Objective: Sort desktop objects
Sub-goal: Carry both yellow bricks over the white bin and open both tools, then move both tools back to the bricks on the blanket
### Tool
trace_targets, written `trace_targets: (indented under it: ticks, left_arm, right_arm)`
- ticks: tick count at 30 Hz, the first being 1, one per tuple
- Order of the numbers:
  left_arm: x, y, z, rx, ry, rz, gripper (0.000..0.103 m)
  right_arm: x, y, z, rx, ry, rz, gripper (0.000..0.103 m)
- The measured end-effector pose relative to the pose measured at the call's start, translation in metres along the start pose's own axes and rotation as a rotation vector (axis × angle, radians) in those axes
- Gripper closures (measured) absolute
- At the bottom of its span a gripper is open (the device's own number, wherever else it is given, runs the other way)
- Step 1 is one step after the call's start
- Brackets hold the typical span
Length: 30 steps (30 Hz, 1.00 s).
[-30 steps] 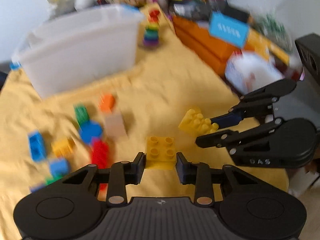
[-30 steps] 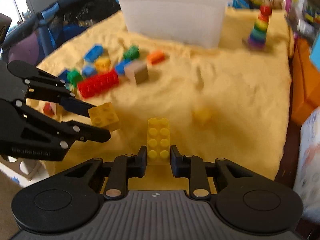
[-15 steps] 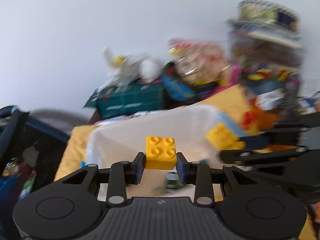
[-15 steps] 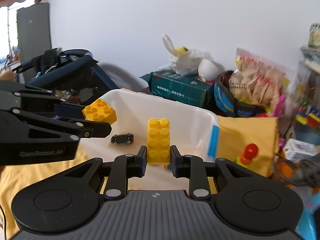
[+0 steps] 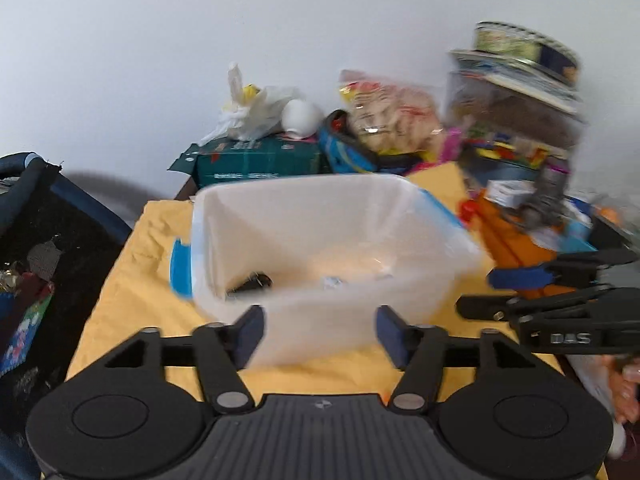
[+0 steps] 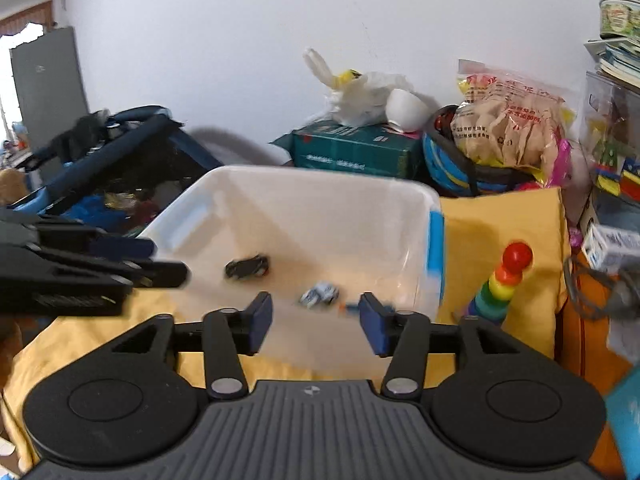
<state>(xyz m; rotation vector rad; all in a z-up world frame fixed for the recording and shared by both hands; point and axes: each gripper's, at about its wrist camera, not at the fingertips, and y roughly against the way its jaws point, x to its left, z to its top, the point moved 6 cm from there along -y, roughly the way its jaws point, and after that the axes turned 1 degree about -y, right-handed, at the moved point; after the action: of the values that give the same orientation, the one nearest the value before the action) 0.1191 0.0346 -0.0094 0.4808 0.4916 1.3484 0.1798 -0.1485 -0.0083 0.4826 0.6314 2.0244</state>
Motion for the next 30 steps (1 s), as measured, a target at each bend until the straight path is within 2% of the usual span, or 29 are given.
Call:
trace_targets:
  ticks: [3,5,9,12,13,16,21,25,30]
  left_arm:
    - [-0.009,0.021,-0.045,0.041,-0.065,0.004,0.034]
    - [-0.012,0.029,-0.074,0.097,-0.089,0.016,0.034]
    - [-0.015,0.042,-0.124,0.197,-0.047,-0.044,0.034]
    - [-0.016,0.043,-0.142,0.242,-0.051,-0.043,0.034]
    - [-0.015,0.043,-0.143,0.244,-0.062,-0.031,0.034]
    - [-0.008,0.047,-0.142,0.233,-0.051,-0.012,0.034]
    - [0.002,0.054,-0.146,0.225,-0.028,0.022,0.034]
    - [0.014,0.055,-0.146,0.222,0.015,0.015,0.034]
    - [0.013,0.054,-0.146,0.219,-0.002,-0.006,0.035]
  right_arm:
    - [0.011,0.008,-0.046,0.084,-0.030,0.024,0.049]
    - [0.019,0.009,-0.079,0.150,-0.060,0.066,0.052]
    - [0.033,0.009,-0.139,0.287,-0.083,0.059,0.054]
    - [0.046,0.009,-0.171,0.360,-0.054,0.053,0.054]
    - [0.053,0.014,-0.175,0.329,-0.010,0.036,0.053]
    - [0.066,0.017,-0.172,0.321,0.079,0.014,0.054]
    - [0.078,0.025,-0.165,0.282,0.074,0.048,0.055]
    - [0.082,0.025,-0.171,0.299,0.060,0.053,0.055]
    - [0.081,0.025,-0.174,0.307,0.035,0.032,0.055]
